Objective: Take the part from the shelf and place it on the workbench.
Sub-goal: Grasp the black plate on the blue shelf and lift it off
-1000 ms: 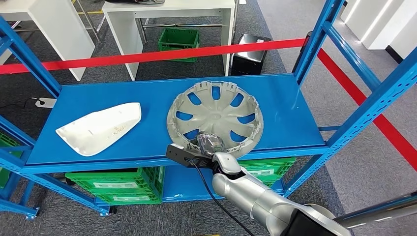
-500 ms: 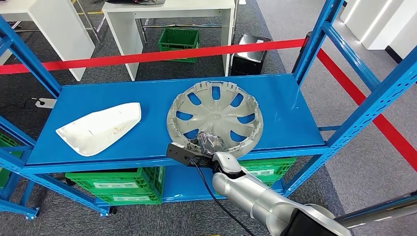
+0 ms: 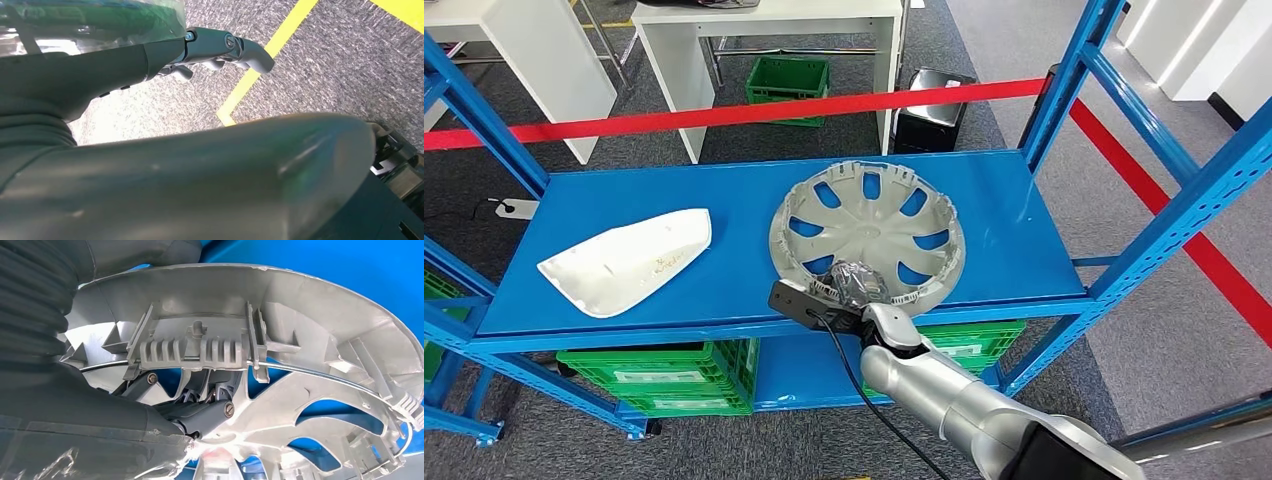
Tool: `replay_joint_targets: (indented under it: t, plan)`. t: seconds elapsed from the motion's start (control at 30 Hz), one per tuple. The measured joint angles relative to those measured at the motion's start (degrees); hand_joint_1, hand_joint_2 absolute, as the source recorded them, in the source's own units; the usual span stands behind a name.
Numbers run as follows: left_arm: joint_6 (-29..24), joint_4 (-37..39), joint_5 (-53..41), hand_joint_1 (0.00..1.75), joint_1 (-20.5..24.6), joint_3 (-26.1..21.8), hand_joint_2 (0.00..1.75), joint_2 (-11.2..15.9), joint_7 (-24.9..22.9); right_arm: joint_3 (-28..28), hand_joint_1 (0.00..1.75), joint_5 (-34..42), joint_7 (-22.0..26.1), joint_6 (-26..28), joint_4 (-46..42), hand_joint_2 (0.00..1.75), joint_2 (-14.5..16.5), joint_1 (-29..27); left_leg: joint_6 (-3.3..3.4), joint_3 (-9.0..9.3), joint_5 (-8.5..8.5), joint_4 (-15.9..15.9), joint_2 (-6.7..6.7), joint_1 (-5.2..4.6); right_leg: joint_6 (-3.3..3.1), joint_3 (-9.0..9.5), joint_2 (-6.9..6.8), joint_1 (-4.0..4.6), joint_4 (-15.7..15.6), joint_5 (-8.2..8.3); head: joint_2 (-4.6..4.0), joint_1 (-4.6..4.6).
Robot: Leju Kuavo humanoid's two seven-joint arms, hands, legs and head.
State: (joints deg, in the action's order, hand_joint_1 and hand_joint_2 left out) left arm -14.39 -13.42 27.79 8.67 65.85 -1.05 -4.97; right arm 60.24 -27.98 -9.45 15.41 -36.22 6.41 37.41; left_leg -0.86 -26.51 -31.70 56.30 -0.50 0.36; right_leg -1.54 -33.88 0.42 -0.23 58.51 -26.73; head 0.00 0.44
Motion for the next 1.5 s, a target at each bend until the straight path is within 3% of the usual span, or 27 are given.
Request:
replay_joint_targets:
  t: [0.2, 0.73, 0.87, 1.5]
  plan:
    - [-0.3, 0.0, 0.5, 0.0, -0.4, -0.5, 0.0, 0.0, 0.4, -0.5, 1.75, 0.0, -2.1, 2.2, -3.9, 1.75, -1.5, -0.2, 0.0, -0.12, 0.0, 0.0, 0.0, 0.0, 0.0, -0.11, 0.0, 0.0, 0.0, 0.0, 0.0, 0.0]
    - [-1.2, 0.0, 2.1, 0.0, -1.9, -1.5, 0.0, 0.2, 2.1, -4.9, 1.75, -4.6, -8.0, 5.7, -26.6, 1.75, -9.0, -2.3, 0.01, -0.19, -0.01, 0.0, 0.02, 0.0, 0.01, -0.21, 0.02, 0.0, 0.0, -0.01, 0.0, -0.01]
    - [-1.3, 0.0, 2.4, 0.0, -2.1, -1.8, 1.75, 0.3, 2.1, -5.8, 1.75, -6.3, -8.5, 6.0, -32.3, 1.75, -10.4, -3.0, 0.01, -0.19, -0.01, 0.0, 0.02, 0.0, 0.01, -0.21, 0.02, 0.0, 0.0, -0.01, 0.0, 0.0]
    - [-2.1, 0.0, 3.2, 0.0, -2.7, -2.3, 1.75, 0.3, 2.2, -8.3, 1.75, -12.3, -10.6, 7.4, -51.6, 1.75, -14.7, -5.8, 0.01, -0.28, -0.02, 0.0, 0.03, 0.0, 0.01, -0.3, 0.02, 0.0, 0.0, -0.01, 0.0, 0.0]
